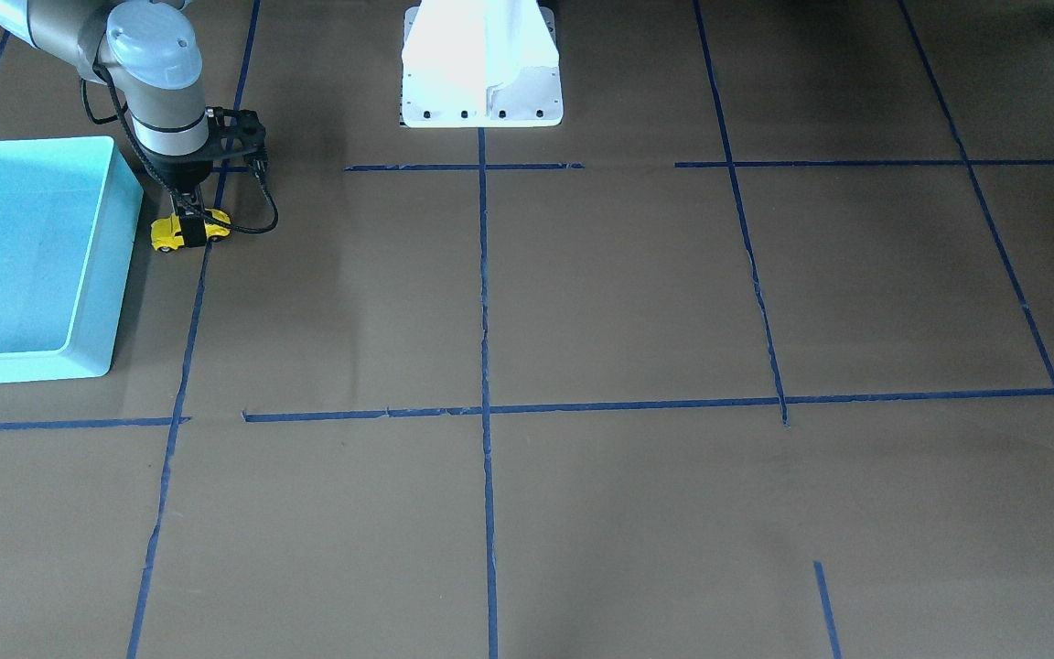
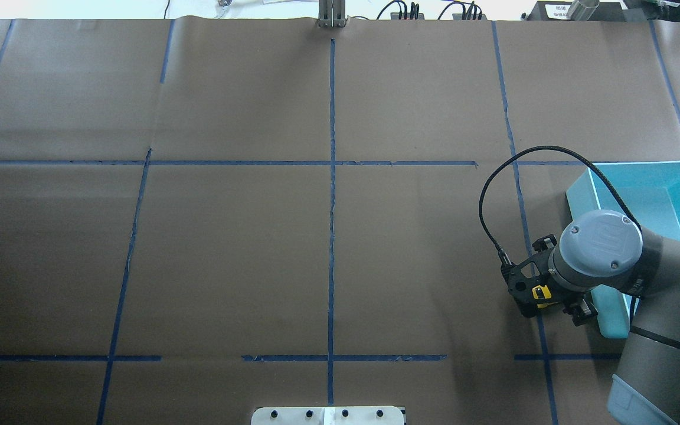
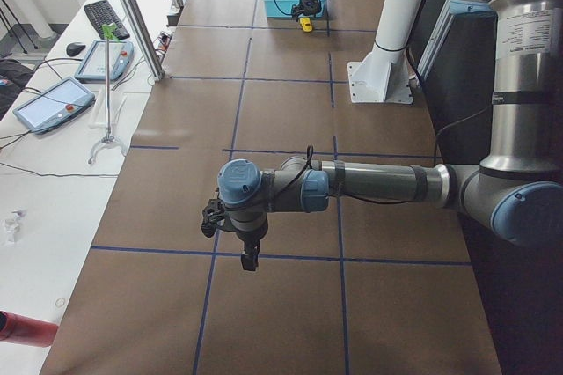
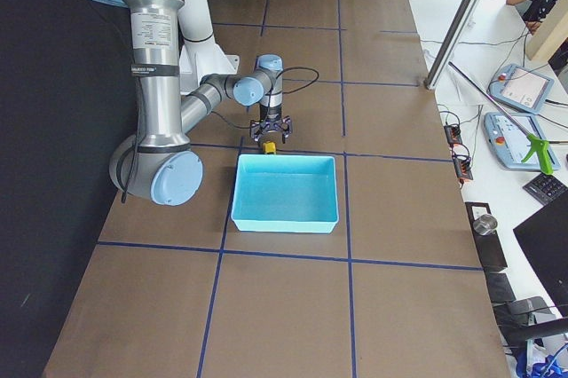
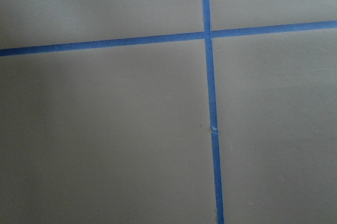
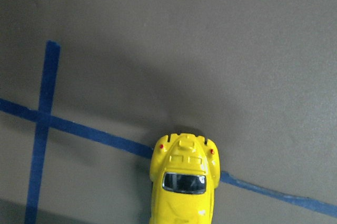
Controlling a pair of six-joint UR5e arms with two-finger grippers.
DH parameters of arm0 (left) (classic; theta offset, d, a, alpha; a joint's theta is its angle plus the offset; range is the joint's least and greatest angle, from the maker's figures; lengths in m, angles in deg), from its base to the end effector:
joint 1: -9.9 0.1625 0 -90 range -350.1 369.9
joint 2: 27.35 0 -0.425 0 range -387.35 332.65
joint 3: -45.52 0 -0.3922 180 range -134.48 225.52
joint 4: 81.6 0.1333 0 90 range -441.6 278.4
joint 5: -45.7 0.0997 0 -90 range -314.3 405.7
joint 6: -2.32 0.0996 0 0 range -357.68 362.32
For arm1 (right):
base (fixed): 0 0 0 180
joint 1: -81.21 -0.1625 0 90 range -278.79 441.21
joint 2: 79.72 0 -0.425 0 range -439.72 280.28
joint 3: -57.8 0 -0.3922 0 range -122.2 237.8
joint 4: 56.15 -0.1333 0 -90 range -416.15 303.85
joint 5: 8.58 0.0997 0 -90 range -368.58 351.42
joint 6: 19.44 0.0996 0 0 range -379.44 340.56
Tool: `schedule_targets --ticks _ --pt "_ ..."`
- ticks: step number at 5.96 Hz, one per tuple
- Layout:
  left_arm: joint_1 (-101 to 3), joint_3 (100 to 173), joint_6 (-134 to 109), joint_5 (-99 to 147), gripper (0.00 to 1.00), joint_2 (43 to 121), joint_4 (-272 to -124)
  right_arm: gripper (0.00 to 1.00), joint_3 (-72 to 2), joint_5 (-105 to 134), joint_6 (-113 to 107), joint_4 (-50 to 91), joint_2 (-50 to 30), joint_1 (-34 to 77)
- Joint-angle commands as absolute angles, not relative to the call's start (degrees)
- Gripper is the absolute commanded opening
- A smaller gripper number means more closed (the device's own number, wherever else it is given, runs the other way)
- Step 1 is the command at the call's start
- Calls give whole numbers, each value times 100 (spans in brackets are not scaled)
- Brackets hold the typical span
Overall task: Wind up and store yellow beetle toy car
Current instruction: 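Lower the right gripper and grasp the yellow car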
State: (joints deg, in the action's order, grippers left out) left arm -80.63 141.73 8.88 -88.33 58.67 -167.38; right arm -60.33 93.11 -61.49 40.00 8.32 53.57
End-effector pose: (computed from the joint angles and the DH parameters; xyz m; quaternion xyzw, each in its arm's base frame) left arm -0.0683 -0.4589 0.6462 0.0071 0.3751 0.0423 0.9260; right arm -0.3768 -0.3250 0.4393 0.1855 -0.1344 -0.7820 0.5797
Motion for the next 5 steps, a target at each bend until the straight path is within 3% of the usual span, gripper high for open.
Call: schedule_targets --ticks 1,3,4,5 --pt "-8072 14124 891 -8964 100 5800 -16756 100 -5727 9329 -6102 3496 887 5353" --pt "-8072 14167 909 -8956 100 5773 -16764 100 -5619 9469 -6057 2667 1265 5344" --pt "-8072 14176 935 -8930 100 5772 -16764 91 -5611 9565 -6066 2656 1352 5335" --pt "-8072 14167 935 -8895 100 5772 -16756 43 -5645 9592 -6075 2656 1362 5326"
